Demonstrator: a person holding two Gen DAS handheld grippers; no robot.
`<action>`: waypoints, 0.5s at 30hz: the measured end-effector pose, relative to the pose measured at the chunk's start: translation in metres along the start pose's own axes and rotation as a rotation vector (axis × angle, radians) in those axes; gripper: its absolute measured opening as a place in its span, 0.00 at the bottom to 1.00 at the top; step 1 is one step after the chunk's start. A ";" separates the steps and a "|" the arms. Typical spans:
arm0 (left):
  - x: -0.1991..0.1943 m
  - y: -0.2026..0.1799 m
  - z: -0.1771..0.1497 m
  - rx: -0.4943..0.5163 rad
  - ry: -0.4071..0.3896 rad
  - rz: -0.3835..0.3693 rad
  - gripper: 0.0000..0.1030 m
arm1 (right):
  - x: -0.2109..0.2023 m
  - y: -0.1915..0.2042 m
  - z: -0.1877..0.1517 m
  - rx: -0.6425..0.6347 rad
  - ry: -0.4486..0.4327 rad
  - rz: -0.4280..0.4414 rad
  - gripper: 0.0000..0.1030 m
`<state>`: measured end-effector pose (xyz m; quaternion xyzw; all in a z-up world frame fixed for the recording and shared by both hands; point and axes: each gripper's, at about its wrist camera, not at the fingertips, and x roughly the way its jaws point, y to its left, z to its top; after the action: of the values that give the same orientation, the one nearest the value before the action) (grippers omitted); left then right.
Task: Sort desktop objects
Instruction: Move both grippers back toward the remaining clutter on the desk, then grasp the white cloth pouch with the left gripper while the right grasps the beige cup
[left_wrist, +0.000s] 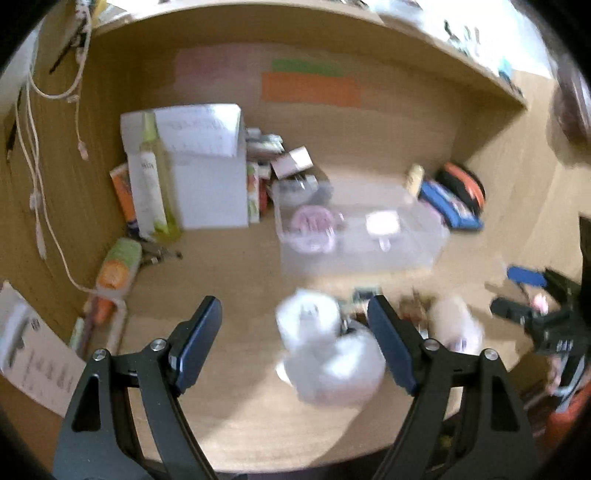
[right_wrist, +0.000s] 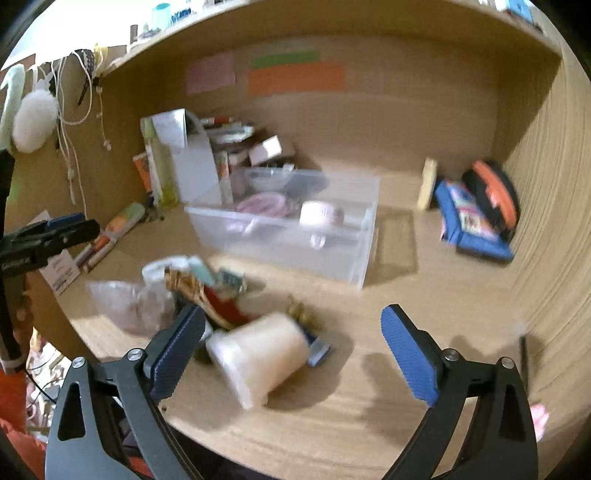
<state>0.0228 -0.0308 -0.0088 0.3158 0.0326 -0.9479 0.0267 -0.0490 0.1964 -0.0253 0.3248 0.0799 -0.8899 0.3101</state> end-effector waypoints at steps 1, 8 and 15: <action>0.000 -0.005 -0.006 0.024 0.002 0.005 0.79 | 0.002 -0.001 -0.004 0.008 0.009 0.012 0.93; 0.014 -0.036 -0.039 0.087 0.062 -0.055 0.79 | 0.008 0.000 -0.026 0.017 0.058 0.088 0.93; 0.044 -0.034 -0.046 0.014 0.127 -0.054 0.79 | 0.023 0.014 -0.036 -0.073 0.100 0.077 0.93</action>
<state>0.0127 0.0052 -0.0704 0.3744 0.0360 -0.9266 -0.0034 -0.0356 0.1862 -0.0672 0.3602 0.1152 -0.8566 0.3512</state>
